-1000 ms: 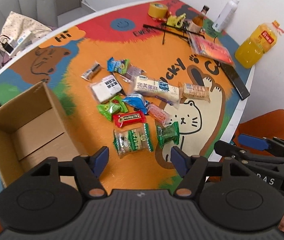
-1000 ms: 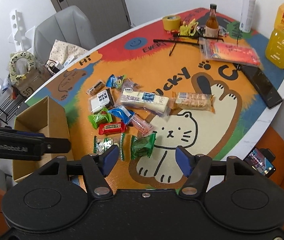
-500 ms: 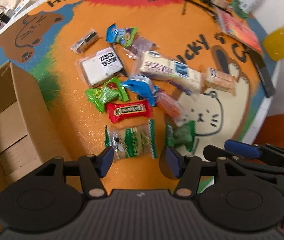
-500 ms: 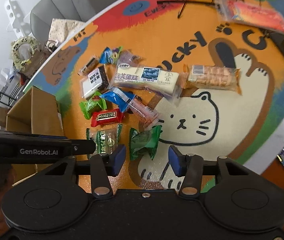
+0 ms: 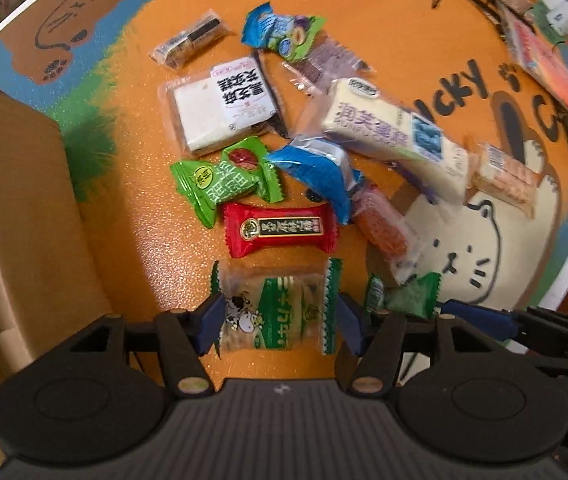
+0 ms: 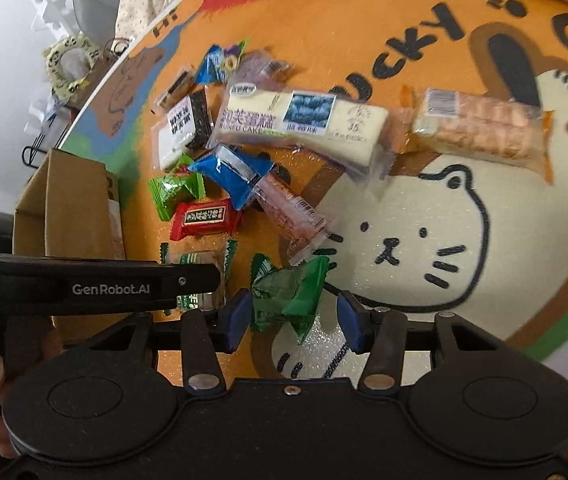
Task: Organize snacks
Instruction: 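Grasp the green-wrapped cake with the left tool while the right tool grasps a green packet, then carry both green snacks to the cardboard box and release them inside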
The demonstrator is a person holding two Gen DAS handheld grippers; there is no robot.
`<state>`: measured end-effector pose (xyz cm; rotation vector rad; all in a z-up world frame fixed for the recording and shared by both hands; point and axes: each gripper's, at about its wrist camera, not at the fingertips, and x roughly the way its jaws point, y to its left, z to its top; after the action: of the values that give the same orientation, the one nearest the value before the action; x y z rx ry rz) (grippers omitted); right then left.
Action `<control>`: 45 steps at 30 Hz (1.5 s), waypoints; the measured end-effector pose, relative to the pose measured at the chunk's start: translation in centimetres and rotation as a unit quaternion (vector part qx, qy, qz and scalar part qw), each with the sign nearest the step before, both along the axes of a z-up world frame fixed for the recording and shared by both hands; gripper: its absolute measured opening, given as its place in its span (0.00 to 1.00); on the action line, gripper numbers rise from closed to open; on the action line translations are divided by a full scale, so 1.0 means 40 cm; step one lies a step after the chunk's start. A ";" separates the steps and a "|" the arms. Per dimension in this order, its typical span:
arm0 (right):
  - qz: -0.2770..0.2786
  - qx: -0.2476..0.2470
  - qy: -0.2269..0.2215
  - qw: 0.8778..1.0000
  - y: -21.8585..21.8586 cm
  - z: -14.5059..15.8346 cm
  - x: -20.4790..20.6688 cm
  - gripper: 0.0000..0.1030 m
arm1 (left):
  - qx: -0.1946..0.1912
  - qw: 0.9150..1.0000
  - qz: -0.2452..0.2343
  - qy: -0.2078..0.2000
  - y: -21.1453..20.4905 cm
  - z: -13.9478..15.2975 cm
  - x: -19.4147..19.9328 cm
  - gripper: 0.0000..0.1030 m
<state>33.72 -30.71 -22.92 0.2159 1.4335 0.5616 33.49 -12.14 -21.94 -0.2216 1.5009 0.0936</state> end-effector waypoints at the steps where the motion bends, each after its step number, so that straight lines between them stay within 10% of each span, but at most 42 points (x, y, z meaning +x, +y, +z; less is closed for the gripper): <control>1: 0.007 0.005 0.003 1.000 0.005 -0.007 0.003 0.48 | 0.001 1.000 0.004 0.004 0.002 -0.007 0.003 0.58; 18: -0.013 -0.048 -0.011 0.999 -0.016 -0.012 -0.025 0.28 | 0.029 0.999 -0.026 -0.015 -0.033 -0.077 -0.003 0.77; 23: -0.053 -0.074 -0.037 0.995 -0.005 0.021 -0.065 0.28 | 0.044 0.997 -0.050 -0.031 -0.032 -0.064 -0.030 0.58; 45: -0.153 -0.097 -0.154 0.971 0.190 0.270 -0.284 0.27 | -0.075 0.984 -0.087 -0.138 0.167 0.232 -0.207 0.45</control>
<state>22.37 -23.12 -12.11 0.1812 1.1155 0.1884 25.20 -5.47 -12.68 -0.2136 1.2441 -0.1836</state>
